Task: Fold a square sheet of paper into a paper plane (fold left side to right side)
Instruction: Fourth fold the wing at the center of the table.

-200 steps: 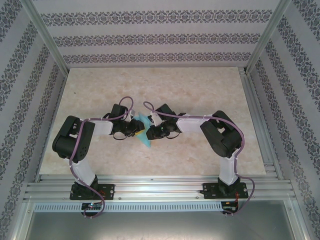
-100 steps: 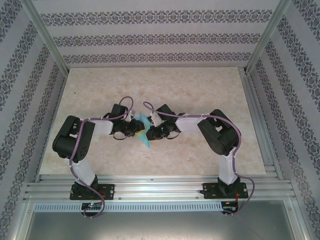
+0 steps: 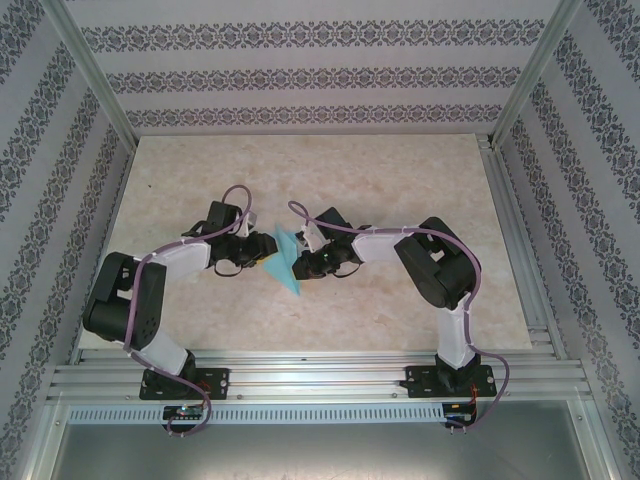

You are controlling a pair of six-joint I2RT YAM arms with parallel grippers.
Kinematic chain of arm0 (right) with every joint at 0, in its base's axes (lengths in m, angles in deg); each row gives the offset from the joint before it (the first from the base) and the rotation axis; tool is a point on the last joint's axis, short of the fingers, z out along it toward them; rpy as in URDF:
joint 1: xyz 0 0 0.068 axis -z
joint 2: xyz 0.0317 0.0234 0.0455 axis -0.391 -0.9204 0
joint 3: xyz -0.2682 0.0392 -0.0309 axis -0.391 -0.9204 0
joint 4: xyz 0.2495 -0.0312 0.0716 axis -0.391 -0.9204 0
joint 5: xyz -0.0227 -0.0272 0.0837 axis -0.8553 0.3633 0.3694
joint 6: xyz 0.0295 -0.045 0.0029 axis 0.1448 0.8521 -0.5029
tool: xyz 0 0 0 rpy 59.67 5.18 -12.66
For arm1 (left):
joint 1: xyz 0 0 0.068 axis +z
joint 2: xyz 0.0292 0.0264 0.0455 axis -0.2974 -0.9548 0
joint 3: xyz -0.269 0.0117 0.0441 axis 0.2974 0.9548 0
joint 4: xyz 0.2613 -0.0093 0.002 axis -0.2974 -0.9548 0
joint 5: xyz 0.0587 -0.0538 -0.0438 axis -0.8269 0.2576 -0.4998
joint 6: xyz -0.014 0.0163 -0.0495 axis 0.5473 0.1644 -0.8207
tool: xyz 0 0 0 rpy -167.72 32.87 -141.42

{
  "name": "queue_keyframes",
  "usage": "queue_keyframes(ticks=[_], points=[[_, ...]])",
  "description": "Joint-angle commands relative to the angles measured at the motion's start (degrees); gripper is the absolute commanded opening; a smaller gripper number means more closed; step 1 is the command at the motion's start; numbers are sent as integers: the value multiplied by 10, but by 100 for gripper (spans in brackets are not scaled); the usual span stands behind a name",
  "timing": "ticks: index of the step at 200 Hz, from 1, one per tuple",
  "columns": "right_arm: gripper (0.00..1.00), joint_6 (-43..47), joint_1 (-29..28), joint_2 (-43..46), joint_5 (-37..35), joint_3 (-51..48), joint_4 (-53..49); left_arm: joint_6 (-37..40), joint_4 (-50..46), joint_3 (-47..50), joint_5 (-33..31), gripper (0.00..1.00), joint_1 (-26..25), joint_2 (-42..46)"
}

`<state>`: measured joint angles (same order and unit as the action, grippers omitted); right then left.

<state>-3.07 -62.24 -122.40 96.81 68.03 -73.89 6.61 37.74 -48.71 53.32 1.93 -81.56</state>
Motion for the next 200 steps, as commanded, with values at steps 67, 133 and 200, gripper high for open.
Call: queue_keyframes(ticks=[67,133,200], points=[[14,18,0,-24,-14,8,0,-39,114,9,72,45,-18,-64],[17,18,0,-24,-17,12,-3,-40,119,-6,64,47,-32,-116],[29,11,11,16,-20,27,-21,-9,47,-11,-3,42,-33,-147]])
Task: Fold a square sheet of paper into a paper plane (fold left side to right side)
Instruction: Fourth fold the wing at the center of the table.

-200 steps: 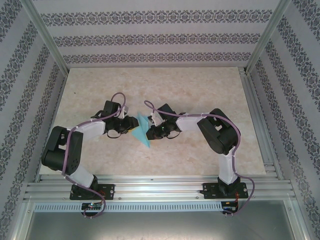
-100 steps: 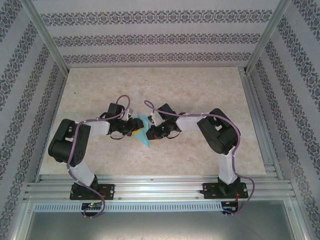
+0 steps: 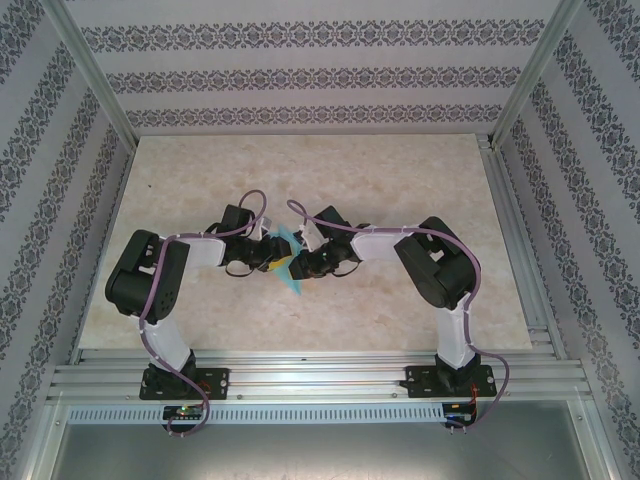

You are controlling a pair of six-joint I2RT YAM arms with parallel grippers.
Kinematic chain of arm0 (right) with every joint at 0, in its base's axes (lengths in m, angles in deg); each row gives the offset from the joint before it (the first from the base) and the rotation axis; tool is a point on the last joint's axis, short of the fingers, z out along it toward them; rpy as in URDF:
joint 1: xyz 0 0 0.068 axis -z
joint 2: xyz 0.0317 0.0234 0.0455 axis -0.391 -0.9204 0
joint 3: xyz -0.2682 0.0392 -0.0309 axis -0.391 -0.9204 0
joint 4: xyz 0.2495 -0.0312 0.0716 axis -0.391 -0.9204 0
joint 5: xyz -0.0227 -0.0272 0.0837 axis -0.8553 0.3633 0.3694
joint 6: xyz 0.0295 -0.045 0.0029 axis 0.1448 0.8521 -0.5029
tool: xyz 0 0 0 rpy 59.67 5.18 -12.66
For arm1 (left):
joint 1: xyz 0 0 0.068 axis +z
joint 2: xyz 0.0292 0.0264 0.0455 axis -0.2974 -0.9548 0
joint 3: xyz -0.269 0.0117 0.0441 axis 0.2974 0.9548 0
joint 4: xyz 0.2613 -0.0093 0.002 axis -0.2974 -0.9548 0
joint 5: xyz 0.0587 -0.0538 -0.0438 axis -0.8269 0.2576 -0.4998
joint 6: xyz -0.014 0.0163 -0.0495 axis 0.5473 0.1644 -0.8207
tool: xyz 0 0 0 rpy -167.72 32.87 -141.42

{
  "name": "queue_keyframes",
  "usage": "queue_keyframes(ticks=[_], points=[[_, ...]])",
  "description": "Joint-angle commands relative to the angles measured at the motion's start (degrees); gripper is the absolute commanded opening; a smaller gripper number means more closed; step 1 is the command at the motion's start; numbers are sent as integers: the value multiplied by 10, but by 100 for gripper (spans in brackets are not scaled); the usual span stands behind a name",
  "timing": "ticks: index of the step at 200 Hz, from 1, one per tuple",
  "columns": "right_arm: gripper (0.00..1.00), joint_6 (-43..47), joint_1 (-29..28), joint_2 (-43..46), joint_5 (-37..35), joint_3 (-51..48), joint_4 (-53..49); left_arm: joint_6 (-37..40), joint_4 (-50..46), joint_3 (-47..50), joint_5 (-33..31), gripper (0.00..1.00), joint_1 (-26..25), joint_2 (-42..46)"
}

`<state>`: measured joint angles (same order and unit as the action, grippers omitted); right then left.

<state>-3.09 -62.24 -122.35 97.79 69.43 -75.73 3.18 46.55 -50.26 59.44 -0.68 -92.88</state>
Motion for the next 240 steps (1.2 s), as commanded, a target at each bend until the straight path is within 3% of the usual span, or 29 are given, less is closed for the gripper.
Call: queue_keyframes(ticks=[1,51,178,240], points=[[29,12,11,16,-30,13,-3,26,-41,5,-65,42,-6,-34],[35,22,24,43,-41,14,-28,24,-46,5,-79,40,-6,-40],[38,-41,-11,15,-17,-21,74,19,-53,-3,-94,40,-6,-48],[39,-47,10,53,-31,-52,79,19,-53,-3,-95,40,-6,-52]])
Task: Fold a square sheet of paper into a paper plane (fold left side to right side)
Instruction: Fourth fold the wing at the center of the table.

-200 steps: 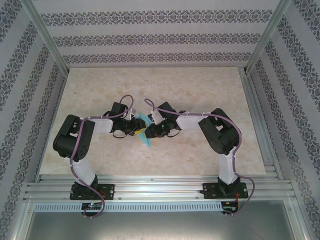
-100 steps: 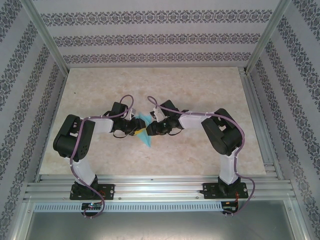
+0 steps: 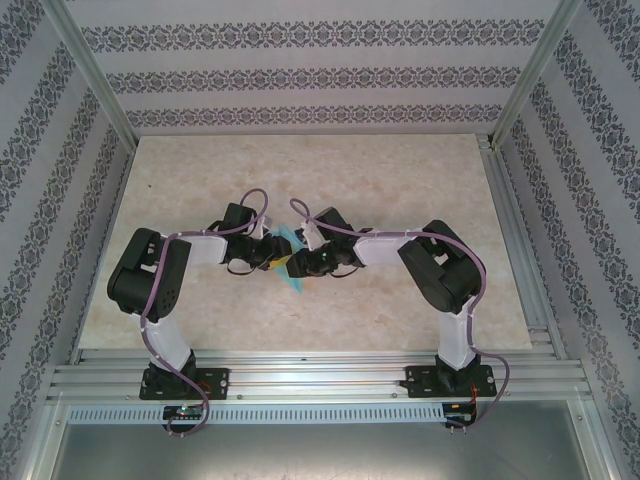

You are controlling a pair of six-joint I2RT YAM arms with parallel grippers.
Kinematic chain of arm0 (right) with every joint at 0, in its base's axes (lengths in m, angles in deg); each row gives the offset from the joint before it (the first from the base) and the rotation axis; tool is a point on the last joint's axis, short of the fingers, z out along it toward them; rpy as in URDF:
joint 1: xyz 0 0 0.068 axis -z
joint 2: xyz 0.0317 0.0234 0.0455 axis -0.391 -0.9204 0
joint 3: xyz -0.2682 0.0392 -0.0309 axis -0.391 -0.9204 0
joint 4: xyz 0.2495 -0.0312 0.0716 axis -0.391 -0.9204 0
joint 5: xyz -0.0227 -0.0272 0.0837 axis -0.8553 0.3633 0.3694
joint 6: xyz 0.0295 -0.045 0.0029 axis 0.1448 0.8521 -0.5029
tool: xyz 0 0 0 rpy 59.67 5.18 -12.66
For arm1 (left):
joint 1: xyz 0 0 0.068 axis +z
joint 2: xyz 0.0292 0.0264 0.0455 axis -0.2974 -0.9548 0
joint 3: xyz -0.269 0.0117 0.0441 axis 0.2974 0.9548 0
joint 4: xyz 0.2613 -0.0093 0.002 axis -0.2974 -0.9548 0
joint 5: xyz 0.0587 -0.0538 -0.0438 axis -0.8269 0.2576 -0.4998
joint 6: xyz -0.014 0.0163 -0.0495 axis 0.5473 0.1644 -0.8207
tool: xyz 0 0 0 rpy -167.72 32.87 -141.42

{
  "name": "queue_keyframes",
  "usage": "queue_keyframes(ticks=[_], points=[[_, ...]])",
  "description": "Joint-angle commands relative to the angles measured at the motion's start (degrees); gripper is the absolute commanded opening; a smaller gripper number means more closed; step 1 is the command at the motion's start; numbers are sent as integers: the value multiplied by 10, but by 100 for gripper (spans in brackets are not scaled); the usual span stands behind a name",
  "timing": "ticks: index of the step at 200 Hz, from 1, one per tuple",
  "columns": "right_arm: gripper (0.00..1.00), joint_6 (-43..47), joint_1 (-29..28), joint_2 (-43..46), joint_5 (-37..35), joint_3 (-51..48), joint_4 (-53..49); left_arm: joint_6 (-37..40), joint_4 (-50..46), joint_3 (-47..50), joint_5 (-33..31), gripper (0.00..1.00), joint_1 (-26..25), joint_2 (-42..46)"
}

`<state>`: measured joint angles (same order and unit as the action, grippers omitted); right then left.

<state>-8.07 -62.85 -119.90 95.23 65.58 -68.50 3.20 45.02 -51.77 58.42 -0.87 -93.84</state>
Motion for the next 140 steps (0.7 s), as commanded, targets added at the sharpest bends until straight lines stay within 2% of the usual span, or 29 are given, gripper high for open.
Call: queue_keyframes(ticks=[1,22,45,140], points=[[39,4,17,30,-6,-14,5,20,-38,12,-85,40,-4,-43],[42,23,33,50,-4,-12,-19,19,-37,12,-85,40,-4,-44],[43,15,51,52,24,-8,3,19,-35,13,-85,40,-4,-44],[30,-11,61,-12,32,60,12,19,-36,15,-86,40,-5,-45]])
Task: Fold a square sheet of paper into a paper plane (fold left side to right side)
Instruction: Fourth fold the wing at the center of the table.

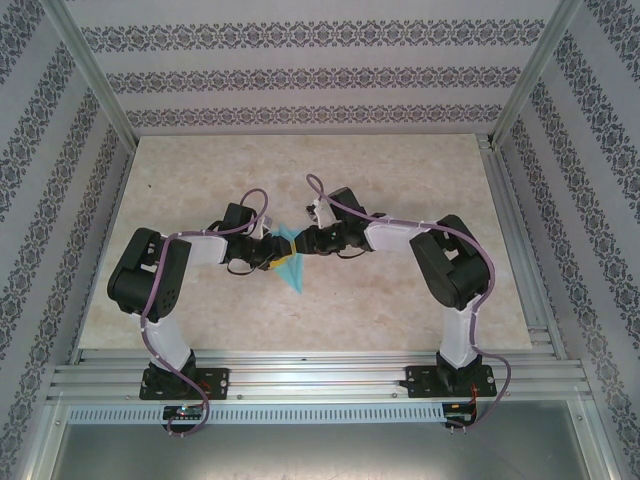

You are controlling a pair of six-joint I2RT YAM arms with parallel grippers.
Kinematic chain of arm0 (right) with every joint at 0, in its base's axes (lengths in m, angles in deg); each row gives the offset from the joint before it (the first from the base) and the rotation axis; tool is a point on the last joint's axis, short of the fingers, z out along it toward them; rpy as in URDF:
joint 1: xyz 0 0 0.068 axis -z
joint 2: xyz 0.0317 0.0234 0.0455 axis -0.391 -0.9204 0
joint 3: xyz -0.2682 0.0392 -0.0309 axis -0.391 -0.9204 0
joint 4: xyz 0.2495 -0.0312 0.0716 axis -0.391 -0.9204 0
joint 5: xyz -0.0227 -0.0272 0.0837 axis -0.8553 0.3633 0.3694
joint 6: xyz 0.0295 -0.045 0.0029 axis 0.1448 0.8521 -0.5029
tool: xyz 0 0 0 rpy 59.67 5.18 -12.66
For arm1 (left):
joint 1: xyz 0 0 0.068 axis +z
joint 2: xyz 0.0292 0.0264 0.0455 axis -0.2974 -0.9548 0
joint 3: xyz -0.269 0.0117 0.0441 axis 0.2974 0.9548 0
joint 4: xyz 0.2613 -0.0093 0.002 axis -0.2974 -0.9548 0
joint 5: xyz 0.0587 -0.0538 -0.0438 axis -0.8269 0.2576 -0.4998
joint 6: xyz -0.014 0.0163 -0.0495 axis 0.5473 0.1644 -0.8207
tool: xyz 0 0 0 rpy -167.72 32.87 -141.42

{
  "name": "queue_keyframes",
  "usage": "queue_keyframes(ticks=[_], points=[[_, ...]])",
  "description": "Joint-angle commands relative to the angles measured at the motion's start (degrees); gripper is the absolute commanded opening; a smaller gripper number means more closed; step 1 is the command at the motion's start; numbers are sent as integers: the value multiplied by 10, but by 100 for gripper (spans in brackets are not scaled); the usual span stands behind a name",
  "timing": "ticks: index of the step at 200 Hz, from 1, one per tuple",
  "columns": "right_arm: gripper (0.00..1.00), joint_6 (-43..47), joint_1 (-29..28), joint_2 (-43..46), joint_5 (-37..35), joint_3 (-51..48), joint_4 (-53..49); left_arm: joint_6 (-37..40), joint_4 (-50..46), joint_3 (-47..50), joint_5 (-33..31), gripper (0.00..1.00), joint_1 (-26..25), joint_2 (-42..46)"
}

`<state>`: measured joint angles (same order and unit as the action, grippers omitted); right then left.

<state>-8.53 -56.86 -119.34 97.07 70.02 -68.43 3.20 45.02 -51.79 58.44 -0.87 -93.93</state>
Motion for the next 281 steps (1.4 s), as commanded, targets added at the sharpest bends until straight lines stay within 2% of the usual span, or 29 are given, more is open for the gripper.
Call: queue_keyframes(ticks=[1,47,110,127,281], points=[[30,-6,1,-17,13,17,11,19,-36,15,-86,40,-5,-44],[26,1,2,-29,7,28,-5,19,-36,15,-87,39,-4,-45],[3,27,3,-48,-9,54,-44,20,-38,15,-87,40,-5,-45],[0,34,4,-54,-17,61,-57,20,-39,14,-86,40,-5,-45],[0,61,11,-74,-53,75,-97,23,-41,11,-84,40,-4,-55]])
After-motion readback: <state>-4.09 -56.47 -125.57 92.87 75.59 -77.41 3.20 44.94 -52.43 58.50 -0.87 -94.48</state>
